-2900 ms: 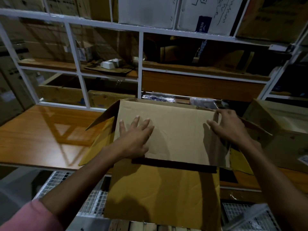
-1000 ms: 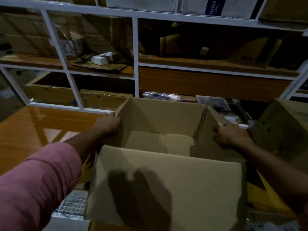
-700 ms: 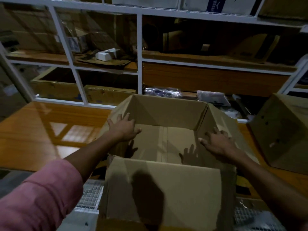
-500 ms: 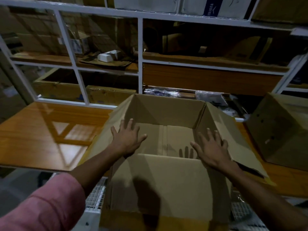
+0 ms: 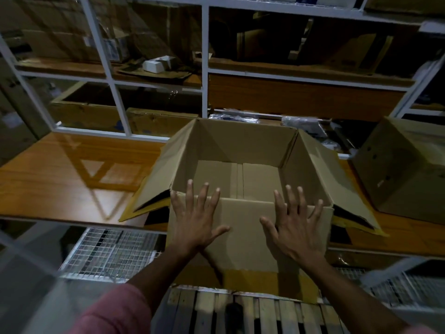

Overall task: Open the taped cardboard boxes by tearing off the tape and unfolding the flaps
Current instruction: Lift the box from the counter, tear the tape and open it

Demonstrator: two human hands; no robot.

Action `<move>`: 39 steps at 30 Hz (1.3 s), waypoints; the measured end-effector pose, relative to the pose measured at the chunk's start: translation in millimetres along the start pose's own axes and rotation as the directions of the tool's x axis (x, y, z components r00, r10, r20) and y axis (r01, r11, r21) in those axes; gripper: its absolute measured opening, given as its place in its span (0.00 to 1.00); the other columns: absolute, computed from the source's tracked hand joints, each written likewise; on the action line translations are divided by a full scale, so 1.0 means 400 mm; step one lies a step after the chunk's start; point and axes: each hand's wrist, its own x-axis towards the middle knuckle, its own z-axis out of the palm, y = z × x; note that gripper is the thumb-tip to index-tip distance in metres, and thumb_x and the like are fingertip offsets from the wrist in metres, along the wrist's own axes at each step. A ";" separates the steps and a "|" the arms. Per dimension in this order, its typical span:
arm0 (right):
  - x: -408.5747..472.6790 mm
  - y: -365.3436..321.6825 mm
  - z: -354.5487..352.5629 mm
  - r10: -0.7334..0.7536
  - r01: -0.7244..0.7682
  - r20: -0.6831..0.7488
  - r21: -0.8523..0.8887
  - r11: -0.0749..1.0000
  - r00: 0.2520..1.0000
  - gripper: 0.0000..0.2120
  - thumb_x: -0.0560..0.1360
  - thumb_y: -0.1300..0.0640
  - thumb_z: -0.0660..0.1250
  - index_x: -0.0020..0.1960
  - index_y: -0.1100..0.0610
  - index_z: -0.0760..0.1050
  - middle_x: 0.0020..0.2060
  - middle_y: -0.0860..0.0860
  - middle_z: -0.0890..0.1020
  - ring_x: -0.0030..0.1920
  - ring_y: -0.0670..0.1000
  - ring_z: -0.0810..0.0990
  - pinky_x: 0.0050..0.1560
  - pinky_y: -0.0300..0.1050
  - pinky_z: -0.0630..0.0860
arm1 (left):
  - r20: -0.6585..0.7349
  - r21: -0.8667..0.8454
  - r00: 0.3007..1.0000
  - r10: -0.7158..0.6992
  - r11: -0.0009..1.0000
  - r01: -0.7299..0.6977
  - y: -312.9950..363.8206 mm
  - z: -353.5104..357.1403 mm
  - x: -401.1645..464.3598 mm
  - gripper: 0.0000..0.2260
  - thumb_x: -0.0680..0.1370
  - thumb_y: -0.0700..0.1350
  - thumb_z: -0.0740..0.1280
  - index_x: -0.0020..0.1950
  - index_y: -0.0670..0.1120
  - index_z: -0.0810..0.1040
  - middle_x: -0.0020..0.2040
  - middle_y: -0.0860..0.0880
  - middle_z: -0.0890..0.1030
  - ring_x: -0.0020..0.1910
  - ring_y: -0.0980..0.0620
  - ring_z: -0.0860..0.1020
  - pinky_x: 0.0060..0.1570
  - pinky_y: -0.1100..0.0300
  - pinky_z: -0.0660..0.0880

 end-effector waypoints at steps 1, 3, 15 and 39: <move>-0.001 -0.004 0.001 0.006 -0.006 -0.002 0.004 1.000 1.000 0.40 0.79 0.28 0.49 0.83 0.49 0.49 0.83 0.55 0.44 0.82 0.60 0.40 0.71 0.80 0.43 | -0.004 0.012 1.000 -0.003 1.000 0.003 0.001 -0.003 0.001 0.47 0.74 0.79 0.51 0.84 0.52 0.50 0.84 0.42 0.48 0.80 0.31 0.38 0.69 0.21 0.44; -0.001 -0.009 0.001 0.012 -0.012 0.007 0.007 1.000 1.000 0.39 0.79 0.29 0.48 0.83 0.49 0.49 0.83 0.55 0.43 0.82 0.60 0.40 0.71 0.80 0.43 | 0.003 0.036 1.000 -0.017 0.999 0.017 0.005 -0.006 0.001 0.46 0.74 0.79 0.49 0.84 0.52 0.48 0.84 0.42 0.46 0.80 0.31 0.37 0.69 0.21 0.44; 0.001 0.013 -0.034 -0.056 0.053 0.078 0.044 0.998 0.995 0.39 0.79 0.27 0.41 0.82 0.46 0.37 0.82 0.51 0.38 0.80 0.56 0.32 0.73 0.76 0.38 | -0.001 -0.040 0.995 -0.098 0.994 0.098 0.061 -0.027 -0.007 0.40 0.79 0.73 0.44 0.85 0.51 0.46 0.84 0.42 0.43 0.80 0.33 0.36 0.70 0.22 0.42; -0.170 0.927 -0.177 0.369 -0.340 -0.161 0.180 0.923 0.915 0.36 0.80 0.28 0.40 0.82 0.45 0.49 0.83 0.51 0.51 0.82 0.56 0.41 0.75 0.75 0.44 | -0.180 -0.160 0.912 0.368 0.904 -0.396 1.128 -0.205 0.345 0.35 0.81 0.68 0.44 0.83 0.50 0.56 0.84 0.44 0.47 0.82 0.38 0.44 0.70 0.22 0.43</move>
